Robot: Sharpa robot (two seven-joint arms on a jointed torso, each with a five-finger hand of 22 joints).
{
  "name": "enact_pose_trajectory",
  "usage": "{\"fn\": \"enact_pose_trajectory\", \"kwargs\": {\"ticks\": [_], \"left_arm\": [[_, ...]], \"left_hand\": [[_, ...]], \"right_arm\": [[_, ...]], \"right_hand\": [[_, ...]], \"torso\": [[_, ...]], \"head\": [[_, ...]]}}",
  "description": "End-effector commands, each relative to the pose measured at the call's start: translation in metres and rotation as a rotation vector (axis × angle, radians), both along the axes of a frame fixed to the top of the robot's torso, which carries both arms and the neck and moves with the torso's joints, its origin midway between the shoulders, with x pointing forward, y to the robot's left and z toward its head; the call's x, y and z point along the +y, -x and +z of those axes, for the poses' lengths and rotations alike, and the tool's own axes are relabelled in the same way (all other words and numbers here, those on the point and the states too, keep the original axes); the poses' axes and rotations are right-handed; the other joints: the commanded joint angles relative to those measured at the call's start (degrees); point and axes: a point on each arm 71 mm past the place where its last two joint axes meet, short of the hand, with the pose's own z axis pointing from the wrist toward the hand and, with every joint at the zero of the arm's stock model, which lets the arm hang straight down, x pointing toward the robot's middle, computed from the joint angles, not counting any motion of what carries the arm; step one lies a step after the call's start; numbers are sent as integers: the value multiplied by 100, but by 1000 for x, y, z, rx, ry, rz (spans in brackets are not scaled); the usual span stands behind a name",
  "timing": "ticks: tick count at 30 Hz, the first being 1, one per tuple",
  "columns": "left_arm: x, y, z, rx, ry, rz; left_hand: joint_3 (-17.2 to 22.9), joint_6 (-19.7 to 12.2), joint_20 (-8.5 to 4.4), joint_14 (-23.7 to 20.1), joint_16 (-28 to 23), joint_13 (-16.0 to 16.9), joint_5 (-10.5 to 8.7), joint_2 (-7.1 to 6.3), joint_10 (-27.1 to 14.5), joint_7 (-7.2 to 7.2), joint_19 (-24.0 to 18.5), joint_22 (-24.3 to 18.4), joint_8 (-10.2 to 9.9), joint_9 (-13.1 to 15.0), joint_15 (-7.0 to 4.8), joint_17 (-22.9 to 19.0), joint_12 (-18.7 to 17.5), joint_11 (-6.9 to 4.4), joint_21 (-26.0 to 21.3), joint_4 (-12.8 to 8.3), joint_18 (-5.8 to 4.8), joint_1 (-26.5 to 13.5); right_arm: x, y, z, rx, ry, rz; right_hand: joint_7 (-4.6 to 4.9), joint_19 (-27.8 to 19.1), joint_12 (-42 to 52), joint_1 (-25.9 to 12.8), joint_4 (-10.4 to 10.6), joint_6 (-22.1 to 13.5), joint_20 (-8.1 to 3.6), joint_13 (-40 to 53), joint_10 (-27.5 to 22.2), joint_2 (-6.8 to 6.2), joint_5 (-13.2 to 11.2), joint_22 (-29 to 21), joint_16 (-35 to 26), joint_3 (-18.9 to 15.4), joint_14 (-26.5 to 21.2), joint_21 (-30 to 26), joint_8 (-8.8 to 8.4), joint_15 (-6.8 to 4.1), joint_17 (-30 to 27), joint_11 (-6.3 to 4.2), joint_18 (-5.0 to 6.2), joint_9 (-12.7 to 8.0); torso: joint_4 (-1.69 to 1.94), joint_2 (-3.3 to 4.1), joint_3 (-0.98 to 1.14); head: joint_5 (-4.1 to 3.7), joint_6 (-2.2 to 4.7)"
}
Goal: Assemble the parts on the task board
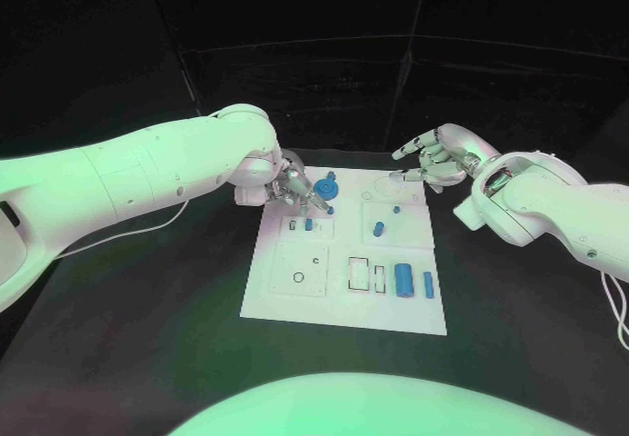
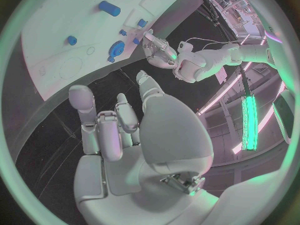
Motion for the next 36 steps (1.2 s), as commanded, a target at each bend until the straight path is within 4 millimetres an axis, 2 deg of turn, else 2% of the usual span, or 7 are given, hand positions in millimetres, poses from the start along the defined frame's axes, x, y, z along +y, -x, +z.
{"fn": "enact_pose_trajectory", "kwargs": {"ticks": [1, 6, 8, 12, 17, 27, 36], "left_arm": [[6, -6, 15, -62, 24, 43], [21, -19, 42, -122, 37, 90], [25, -25, 47, -130, 35, 104], [31, -34, 49, -129, 21, 122], [35, -41, 40, -118, -26, 121], [45, -48, 11, -100, -113, 130], [45, -52, 5, -137, -131, 141]], "left_hand": [[-140, -182, -12, 585, 18, -143, -16, 19, -113, 61, -30, -153, -99, -38, 12, 1509, -115, 49, -111, 24, 32, 117], [-386, -309, 52, 585, 18, -394, -8, 73, -333, 144, -90, -348, -224, -143, 74, 1509, -304, 128, -267, 77, 69, 352], [-449, -335, 68, 585, 18, -478, -7, 92, -397, 166, -107, -405, -271, -197, 90, 1509, -367, 146, -314, 75, 80, 459], [-607, -499, 131, 581, 10, -850, -6, 152, -643, 268, -176, -602, -511, -469, 163, 1495, -659, 233, -474, 78, 114, 739], [-758, -574, 164, 579, 4, -981, 31, 183, -700, 309, -180, -637, -639, -671, 195, 1485, -712, 268, -513, 71, 124, 957], [-889, -490, 172, 581, 10, -1012, 38, 232, -701, 298, -169, -627, -611, -761, 195, 1495, -684, 262, -514, 94, 124, 1071], [-1068, -424, 163, 585, 18, -1016, -61, 248, -681, 279, -149, -595, -538, -807, 183, 1509, -628, 247, -498, 184, 119, 1086]], "right_arm": [[0, 0, 1, -6, -5, 7], [-1, -1, 1, -6, -3, 3], [-1, -1, 1, -5, -3, 3], [-1, -1, 1, -4, -3, 4], [0, -1, 1, -3, -3, 5], [1, -1, 1, -4, -4, 9], [2, -1, 1, -7, -6, 9]], "right_hand": [[-25, -46, -8, -41, 0, -25, -3, -10, -17, 6, 10, -5, -15, -26, 345, -27, 24, -13, 442, 0, 46, -9], [-25, -46, -8, -41, 0, -25, -3, -10, -17, 6, 10, -5, -15, -26, 345, -27, 24, -13, 442, 0, 46, -9], [-25, -46, -7, -42, 1, -26, -3, -8, -16, 7, 11, -5, -14, -27, 345, -27, 25, -13, 442, 0, 46, -9], [-25, -45, -4, -46, 6, -28, -3, -5, -13, 9, 13, -4, -14, -30, 345, -28, 27, -13, 443, 1, 45, -10], [-25, -46, -6, -43, 9, -29, -3, -8, -15, 14, 19, -6, -13, -30, 346, -29, 29, -13, 446, 0, 46, -10], [-26, -44, -4, -38, 11, -30, -3, -7, -13, 22, 26, -5, -15, -29, 345, -29, 32, -13, 443, 0, 45, -10], [-26, -44, -4, -38, 11, -30, -3, -7, -13, 22, 26, -5, -15, -29, 345, -29, 32, -13, 443, 0, 45, -10]], "torso": [[6, -3, 6], [7, -4, 10], [4, -3, 9], [-11, 6, 1], [-11, 11, -3], [-3, 7, -1], [-12, 6, 4]], "head": [[7, 17], [5, 68], [19, 94], [46, 119], [48, 136], [68, 104], [96, 108]]}}
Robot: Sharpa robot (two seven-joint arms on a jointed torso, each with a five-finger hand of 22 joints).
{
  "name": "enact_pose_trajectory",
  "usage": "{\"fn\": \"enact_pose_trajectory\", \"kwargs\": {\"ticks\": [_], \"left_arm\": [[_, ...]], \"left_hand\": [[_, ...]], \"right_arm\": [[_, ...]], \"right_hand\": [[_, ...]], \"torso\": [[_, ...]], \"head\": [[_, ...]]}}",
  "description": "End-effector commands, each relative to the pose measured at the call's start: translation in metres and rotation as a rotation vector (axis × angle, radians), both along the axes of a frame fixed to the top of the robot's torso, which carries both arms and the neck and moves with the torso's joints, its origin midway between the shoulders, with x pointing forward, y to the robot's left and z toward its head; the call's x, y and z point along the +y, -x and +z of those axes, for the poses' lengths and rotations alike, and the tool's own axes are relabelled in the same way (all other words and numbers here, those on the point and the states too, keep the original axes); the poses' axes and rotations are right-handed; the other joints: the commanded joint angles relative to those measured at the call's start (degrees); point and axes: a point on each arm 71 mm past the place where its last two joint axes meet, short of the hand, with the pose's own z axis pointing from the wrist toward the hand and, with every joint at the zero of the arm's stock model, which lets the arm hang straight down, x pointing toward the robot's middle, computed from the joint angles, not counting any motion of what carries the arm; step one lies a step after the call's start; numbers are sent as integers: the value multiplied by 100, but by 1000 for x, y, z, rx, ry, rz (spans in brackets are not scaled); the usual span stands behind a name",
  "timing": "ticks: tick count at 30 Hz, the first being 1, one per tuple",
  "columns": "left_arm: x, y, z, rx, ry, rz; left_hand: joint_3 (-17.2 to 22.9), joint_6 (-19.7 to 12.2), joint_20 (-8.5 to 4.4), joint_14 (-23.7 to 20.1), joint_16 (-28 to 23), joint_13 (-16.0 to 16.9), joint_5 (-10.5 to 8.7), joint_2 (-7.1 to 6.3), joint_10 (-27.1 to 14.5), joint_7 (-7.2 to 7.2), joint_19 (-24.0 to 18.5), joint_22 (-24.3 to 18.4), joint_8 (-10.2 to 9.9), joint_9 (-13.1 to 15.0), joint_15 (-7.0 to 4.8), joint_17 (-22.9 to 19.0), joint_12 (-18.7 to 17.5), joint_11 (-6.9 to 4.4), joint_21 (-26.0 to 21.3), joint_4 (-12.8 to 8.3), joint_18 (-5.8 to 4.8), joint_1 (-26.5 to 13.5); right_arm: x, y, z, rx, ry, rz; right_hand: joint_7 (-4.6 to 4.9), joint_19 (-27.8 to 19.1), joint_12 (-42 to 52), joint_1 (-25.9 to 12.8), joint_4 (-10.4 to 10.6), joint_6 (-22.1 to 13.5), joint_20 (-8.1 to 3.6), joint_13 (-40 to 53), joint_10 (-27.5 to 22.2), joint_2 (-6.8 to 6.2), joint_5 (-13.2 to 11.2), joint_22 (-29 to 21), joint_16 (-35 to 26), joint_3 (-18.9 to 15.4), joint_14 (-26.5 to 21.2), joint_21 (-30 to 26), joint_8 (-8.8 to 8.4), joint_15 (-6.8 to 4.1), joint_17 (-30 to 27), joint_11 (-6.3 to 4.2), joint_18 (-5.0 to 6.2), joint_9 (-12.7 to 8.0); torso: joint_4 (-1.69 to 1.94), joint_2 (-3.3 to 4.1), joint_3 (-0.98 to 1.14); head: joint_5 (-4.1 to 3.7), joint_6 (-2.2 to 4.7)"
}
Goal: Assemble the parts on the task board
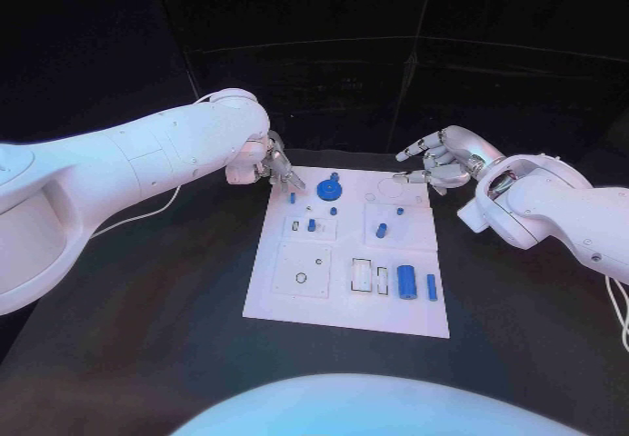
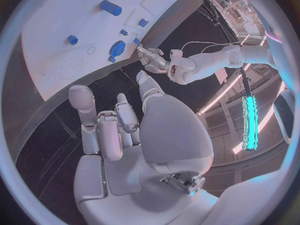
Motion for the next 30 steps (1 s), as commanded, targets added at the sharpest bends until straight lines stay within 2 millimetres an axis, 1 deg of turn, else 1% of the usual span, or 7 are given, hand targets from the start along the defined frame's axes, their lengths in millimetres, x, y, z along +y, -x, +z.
{"fn": "enact_pose_trajectory", "kwargs": {"ticks": [1, 4, 9, 13, 20, 30], "left_arm": [[0, -3, 2, -41, -19, -18], [-2, -3, 1, -36, -22, -25], [-5, -2, -1, -16, -30, -40], [-6, -2, -3, -1, -35, -46], [-5, -2, -6, 21, -45, -49], [-5, -1, -10, 41, -54, -50]], "left_hand": [[-32, 48, 4, 615, 18, 3, -39, 17, -17, -14, 13, 16, 33, -6, 28, 1509, 39, -30, 3, 2, 29, 51], [-50, 61, 3, 615, 18, 13, -42, 20, -7, -17, 20, 35, 49, -6, 25, 1509, 56, -33, 16, 9, 26, 59], [-69, 73, 0, 615, 18, 2, -45, 26, -7, -23, 25, 45, 67, -8, 23, 1509, 56, -37, 22, 14, 24, 76], [-78, 76, -1, 615, 18, -3, -45, 34, -9, -25, 25, 45, 76, -10, 21, 1509, 57, -39, 21, 12, 24, 95], [-109, 75, -7, 615, 18, -20, -31, 104, -11, -32, 31, 56, 115, -31, 15, 1509, 72, -46, 26, -16, 21, 231], [-137, 72, -11, 615, 18, -48, -17, 178, -17, -34, 37, 74, 149, -59, 13, 1509, 81, -49, 33, -64, 17, 379]], "right_arm": [[1, 0, 2, -7, -6, 10], [2, 0, 2, -7, -6, 10], [2, 0, 1, -6, -6, 12], [3, 0, 1, -6, -6, 13], [3, 0, 1, -6, -6, 14], [3, 0, 1, -6, -6, 15]], "right_hand": [[-26, -45, -4, -38, 12, -30, -3, -8, -13, 22, 26, -6, -15, -30, 345, -29, 32, -13, 440, 0, 46, -5], [-26, -45, -4, -38, 12, -30, -3, -8, -13, 22, 26, -6, -15, -30, 345, -29, 32, -13, 440, 0, 46, -5], [-26, -45, -4, -38, 12, -30, -3, -8, -13, 22, 26, -6, -15, -30, 345, -29, 32, -13, 440, 0, 46, -5], [-26, -45, -4, -38, 12, -30, -3, -8, -13, 22, 26, -6, -15, -30, 345, -29, 32, -13, 440, 0, 46, -5], [-26, -43, -2, -29, 16, -35, -3, -8, -13, 34, 36, -7, -14, -30, 347, -31, 38, -14, 445, -1, 46, -6], [-26, -43, -2, -29, 16, -35, -3, -8, -13, 34, 36, -7, -14, -30, 347, -31, 38, -14, 445, -1, 46, -6]], "torso": [[-5, -1, 4], [-3, -1, 5], [5, -4, 4], [8, -7, 5], [1, -7, 1], [5, -6, 4]], "head": [[8, 6], [21, 14], [7, 0], [8, 8], [19, 5], [12, -2]]}}
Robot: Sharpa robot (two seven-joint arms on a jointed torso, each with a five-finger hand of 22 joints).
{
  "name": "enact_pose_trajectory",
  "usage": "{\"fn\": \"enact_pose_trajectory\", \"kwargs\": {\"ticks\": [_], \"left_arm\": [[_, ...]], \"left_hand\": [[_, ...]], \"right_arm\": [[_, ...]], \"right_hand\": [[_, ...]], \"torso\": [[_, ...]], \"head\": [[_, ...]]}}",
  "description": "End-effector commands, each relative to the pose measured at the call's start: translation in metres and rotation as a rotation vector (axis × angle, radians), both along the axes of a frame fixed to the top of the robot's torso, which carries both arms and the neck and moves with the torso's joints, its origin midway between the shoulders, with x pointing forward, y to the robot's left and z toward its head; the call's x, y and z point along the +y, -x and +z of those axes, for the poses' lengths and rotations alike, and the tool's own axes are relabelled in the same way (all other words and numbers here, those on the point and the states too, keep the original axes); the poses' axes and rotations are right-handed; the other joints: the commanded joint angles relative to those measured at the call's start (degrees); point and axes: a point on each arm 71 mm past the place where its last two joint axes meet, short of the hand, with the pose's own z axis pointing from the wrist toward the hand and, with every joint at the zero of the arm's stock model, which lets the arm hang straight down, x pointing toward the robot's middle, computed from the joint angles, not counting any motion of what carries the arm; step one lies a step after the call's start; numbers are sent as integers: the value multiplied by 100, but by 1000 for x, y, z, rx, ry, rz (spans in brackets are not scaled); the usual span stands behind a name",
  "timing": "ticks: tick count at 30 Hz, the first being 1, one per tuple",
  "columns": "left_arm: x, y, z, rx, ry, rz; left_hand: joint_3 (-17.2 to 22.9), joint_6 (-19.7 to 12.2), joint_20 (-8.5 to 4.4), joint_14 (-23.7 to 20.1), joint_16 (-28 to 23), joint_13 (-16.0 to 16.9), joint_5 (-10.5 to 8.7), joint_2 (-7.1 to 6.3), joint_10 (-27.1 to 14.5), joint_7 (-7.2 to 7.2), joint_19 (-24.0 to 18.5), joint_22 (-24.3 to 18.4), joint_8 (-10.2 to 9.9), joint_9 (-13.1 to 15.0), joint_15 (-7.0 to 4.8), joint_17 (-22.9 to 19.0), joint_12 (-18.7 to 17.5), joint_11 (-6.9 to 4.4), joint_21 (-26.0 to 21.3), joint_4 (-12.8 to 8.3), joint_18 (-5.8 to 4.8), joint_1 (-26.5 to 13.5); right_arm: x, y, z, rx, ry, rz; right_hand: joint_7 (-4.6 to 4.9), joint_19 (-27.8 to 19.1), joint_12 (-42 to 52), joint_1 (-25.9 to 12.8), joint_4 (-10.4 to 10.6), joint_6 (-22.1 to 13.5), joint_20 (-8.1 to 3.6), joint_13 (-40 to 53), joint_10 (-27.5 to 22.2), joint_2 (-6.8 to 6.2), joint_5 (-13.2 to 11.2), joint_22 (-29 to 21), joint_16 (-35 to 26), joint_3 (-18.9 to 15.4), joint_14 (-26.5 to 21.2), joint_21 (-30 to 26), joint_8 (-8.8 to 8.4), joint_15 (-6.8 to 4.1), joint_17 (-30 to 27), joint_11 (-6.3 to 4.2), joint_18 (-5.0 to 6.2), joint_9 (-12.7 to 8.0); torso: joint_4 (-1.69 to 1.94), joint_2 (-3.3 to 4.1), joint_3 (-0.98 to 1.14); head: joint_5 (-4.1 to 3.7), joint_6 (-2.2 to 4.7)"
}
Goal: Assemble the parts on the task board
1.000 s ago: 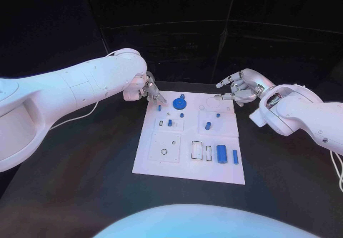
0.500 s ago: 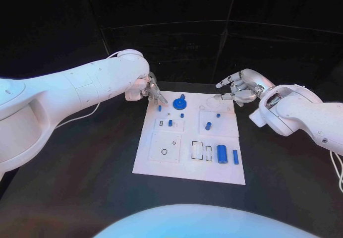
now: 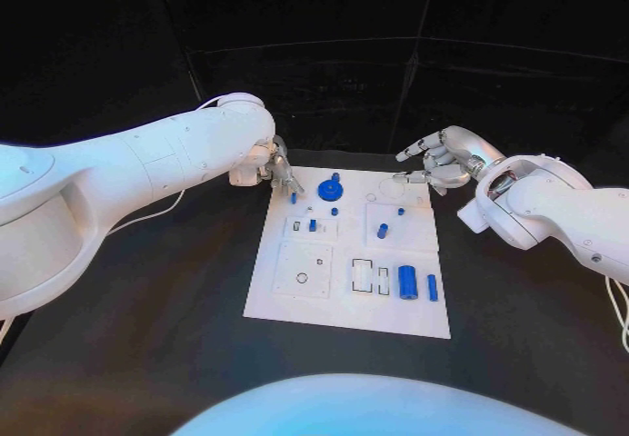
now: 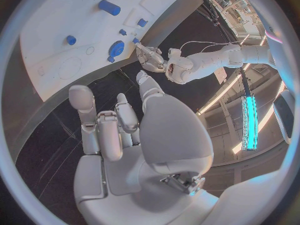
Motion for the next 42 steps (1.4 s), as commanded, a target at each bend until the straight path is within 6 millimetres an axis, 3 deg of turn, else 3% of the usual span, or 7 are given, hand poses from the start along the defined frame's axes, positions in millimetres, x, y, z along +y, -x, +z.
{"fn": "enact_pose_trajectory", "kwargs": {"ticks": [1, 27, 35, 42], "left_arm": [[-1, 1, -1, 20, -13, -18], [-8, 0, -1, -19, 45, -25], [-9, 0, -2, 0, 63, -30], [-9, 1, -3, 18, 61, -36]], "left_hand": [[-20, 32, -11, 616, 18, -14, 3, 11, 2, 7, 37, 6, 25, -10, 13, 1509, 29, -29, 33, -13, 18, 62], [110, 39, -9, 616, 18, -93, 0, 365, 8, 1, 47, 48, 87, -126, 13, 1509, 47, -37, 49, -195, 11, 481], [577, -6, -33, 616, 18, -178, 4, 597, -49, -32, 45, 59, 77, -223, -16, 1509, -11, -71, 48, -589, 12, 1042], [1287, -18, -39, 616, 18, -296, 24, 608, -68, -17, 44, 78, 83, -319, -11, 1509, -94, -69, 51, -949, 8, 1221]], "right_arm": [[2, 0, 1, -5, -5, 11], [3, -1, 1, -3, -4, 14], [4, -1, 1, -2, -4, 15], [3, -1, 1, 0, -3, 15]], "right_hand": [[-7, -43, -2, -29, 17, -16, -3, -8, -13, 34, 36, -7, -14, -30, 347, -31, 38, -14, 447, -1, 46, -6], [-7, -45, 1, -24, 20, -17, -3, -6, -10, 42, 41, -12, -11, -30, 348, -34, 42, -14, 453, -1, 47, -6], [-7, -43, 7, -21, 26, -18, -3, 1, -5, 53, 45, -11, -12, -29, 348, -34, 48, -14, 453, -1, 46, -6], [-7, -43, 7, -21, 26, -18, -3, 1, -5, 53, 45, -11, -12, -29, 348, -34, 48, -14, 453, -1, 46, -6]], "torso": [[1, 3, -1], [1, 1, 0], [0, -6, 3], [4, -7, 1]], "head": [[-6, -4], [-8, -30], [-12, -43], [-17, -35]]}}
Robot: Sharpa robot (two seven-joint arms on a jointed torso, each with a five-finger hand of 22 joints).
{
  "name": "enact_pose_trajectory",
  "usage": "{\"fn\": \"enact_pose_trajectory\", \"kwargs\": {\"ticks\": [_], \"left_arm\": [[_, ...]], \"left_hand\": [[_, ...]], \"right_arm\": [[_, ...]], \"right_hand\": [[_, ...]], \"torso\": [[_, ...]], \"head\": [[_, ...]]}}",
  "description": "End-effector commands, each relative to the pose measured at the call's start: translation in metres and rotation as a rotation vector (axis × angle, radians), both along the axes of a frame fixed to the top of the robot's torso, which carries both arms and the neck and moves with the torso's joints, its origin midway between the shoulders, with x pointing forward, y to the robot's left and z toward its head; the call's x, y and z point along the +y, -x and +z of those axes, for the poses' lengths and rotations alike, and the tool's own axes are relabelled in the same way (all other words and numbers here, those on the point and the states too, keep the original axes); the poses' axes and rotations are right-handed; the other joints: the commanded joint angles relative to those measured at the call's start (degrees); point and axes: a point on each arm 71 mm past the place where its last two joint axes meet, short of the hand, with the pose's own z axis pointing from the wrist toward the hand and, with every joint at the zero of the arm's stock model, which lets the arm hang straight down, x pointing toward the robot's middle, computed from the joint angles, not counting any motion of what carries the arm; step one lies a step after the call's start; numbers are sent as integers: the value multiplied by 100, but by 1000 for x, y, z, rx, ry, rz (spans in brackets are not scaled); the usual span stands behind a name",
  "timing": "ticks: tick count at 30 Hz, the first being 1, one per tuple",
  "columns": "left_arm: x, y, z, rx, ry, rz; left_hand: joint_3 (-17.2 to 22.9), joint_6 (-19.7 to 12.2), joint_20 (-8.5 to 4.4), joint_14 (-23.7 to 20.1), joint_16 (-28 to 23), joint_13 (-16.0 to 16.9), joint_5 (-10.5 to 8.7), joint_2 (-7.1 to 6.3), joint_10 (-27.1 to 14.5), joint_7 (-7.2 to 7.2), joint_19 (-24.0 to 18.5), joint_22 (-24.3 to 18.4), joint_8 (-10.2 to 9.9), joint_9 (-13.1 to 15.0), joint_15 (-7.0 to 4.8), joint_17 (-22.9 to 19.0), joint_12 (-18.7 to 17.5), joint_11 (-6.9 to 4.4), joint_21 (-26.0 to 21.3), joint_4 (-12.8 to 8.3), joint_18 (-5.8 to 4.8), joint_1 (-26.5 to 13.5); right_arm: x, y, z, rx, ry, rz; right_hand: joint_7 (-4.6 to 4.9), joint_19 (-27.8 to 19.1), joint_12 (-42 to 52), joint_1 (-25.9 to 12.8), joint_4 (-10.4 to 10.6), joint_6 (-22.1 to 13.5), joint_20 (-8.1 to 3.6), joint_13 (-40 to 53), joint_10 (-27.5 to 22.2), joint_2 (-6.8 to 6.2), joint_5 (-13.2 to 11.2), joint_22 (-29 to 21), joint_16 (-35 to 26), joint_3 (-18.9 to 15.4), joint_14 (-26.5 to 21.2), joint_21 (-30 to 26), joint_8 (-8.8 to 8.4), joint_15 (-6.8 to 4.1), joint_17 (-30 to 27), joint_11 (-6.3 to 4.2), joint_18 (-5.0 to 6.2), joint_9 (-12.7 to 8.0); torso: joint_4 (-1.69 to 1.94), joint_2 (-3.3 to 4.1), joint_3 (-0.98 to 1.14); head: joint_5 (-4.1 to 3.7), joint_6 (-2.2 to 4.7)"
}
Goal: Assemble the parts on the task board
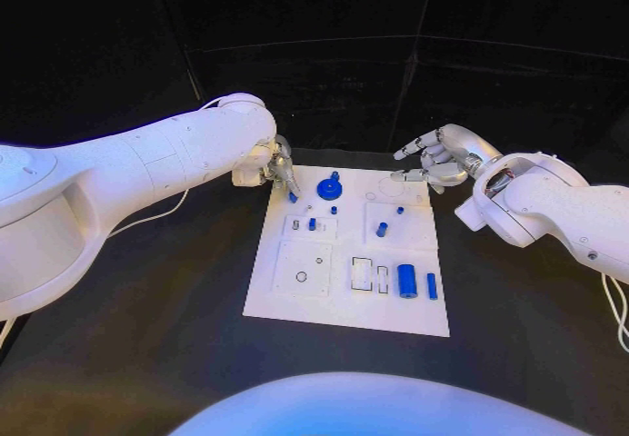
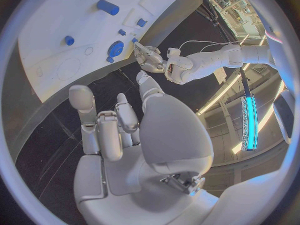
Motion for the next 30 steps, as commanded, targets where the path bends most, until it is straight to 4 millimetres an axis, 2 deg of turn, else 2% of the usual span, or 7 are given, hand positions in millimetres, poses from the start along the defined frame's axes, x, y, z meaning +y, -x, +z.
{"fn": "enact_pose_trajectory", "kwargs": {"ticks": [1, 4, 5, 10, 20, 30], "left_arm": [[-2, 1, 0, 19, 13, -14], [-2, 1, 0, 20, 13, -13], [-2, 1, 0, 19, 14, -12], [-2, 1, 0, 5, 22, -8], [-2, 4, 1, -23, 66, -4], [4, 16, 5, -70, 116, -5]], "left_hand": [[313, 6, -18, 616, 18, -44, 47, 3, 4, -31, 24, 7, 57, -19, -7, 1509, -40, -36, 26, -138, 9, 81], [817, 7, 0, 616, 18, -109, 49, -77, 28, -6, 20, 11, 119, -28, 11, 1509, -66, -8, 22, -291, 10, -70], [986, -10, 7, 616, 18, -126, 45, -141, 37, -18, 21, 16, 140, -29, 14, 1509, -68, 3, 23, -357, 9, -129], [1586, -47, 22, 616, 18, -170, 34, -282, 78, 5, 23, 33, 275, 6, 28, 1509, -48, 2, 27, -508, 8, -399], [2147, -119, 14, 616, 18, -193, 31, -428, 152, -6, 28, 42, 525, 145, 19, 1509, 3, -15, 26, -635, 10, -635], [2348, -152, 7, 616, 18, -192, 63, -534, 199, -20, 35, 58, 647, 224, 9, 1509, 34, -29, 34, -687, 8, -720]], "right_arm": [[1, 0, 1, -1, -2, 10], [1, 0, 1, -1, -2, 10], [1, 0, 1, -1, -2, 10], [1, 1, 1, -1, -3, 10], [0, 1, 1, -3, -4, 10], [-2, 1, 2, -5, -3, 5]], "right_hand": [[-7, -43, 7, -21, 11, -18, -3, 0, -5, 53, 25, -5, -12, -15, 349, -34, 24, -14, 454, -1, 47, -6], [-7, -43, 7, -21, 11, -18, -3, 0, -5, 53, 25, -5, -12, -15, 349, -34, 24, -14, 454, -1, 47, -6], [-7, -43, 7, -21, 11, -18, -3, 0, -5, 53, 25, -5, -12, -15, 349, -34, 24, -14, 454, -1, 47, -6], [-7, -43, 7, -21, 11, -18, -3, 0, -5, 53, 25, -5, -12, -15, 349, -34, 24, -14, 454, -1, 47, -6], [-8, -43, 7, -18, 15, -18, -4, -2, -6, 60, 30, -7, -15, -16, 347, -35, 30, -14, 447, -2, 47, -6], [-8, -50, 3, -20, 18, -18, -4, -8, -11, 61, 31, -22, -18, -17, 346, -42, 31, -14, 441, -2, 49, -6]], "torso": [[0, -5, 0], [2, -1, -1], [2, 1, 0], [1, 2, 0], [8, 5, -1], [14, 0, 0]], "head": [[2, 3], [0, 4], [-1, 5], [2, 6], [11, 18], [17, 10]]}}
